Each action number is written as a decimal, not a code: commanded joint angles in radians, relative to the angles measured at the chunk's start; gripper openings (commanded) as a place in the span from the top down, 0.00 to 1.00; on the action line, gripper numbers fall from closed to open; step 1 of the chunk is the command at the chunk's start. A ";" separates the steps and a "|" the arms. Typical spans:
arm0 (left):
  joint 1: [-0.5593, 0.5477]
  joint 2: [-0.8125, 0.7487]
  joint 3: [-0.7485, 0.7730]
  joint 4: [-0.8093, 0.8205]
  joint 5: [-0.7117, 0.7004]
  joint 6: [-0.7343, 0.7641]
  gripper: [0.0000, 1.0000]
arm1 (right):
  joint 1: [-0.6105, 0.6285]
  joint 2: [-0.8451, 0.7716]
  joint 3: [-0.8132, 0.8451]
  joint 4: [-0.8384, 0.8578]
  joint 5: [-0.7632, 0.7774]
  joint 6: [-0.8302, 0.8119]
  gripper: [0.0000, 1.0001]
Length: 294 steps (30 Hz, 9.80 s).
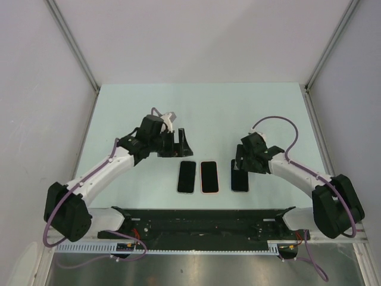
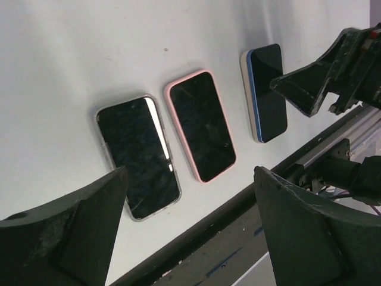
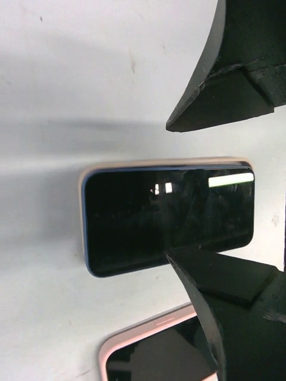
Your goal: Put the phone into the phone case
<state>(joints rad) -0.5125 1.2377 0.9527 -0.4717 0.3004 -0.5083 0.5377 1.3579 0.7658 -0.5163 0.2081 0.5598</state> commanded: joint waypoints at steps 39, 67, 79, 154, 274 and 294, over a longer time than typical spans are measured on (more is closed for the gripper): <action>-0.388 0.793 0.497 0.136 0.011 -0.210 0.44 | -0.406 -0.062 -0.322 0.457 -0.593 0.008 0.77; -0.414 0.868 0.451 0.263 0.177 -0.349 0.73 | -0.438 -0.192 -0.499 0.613 -0.800 0.187 0.33; -0.412 0.868 0.422 0.347 0.258 -0.423 0.72 | -0.466 -0.287 -0.592 0.792 -0.976 0.327 0.36; -0.078 -0.084 -0.167 0.823 0.439 -0.398 0.27 | -0.229 0.032 -0.246 2.112 -1.168 1.227 0.95; 0.020 -0.207 -0.207 0.601 0.369 -0.513 0.43 | -0.035 0.081 -0.287 2.112 -0.957 1.227 0.89; 0.055 -0.096 -0.189 0.708 0.379 -0.564 0.39 | -0.007 0.053 -0.309 2.112 -0.980 1.229 0.87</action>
<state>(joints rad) -0.4797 1.1290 0.7227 0.1745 0.6598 -1.0557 0.5171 1.4517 0.4545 1.2755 -0.7719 1.7752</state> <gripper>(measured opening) 0.614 0.183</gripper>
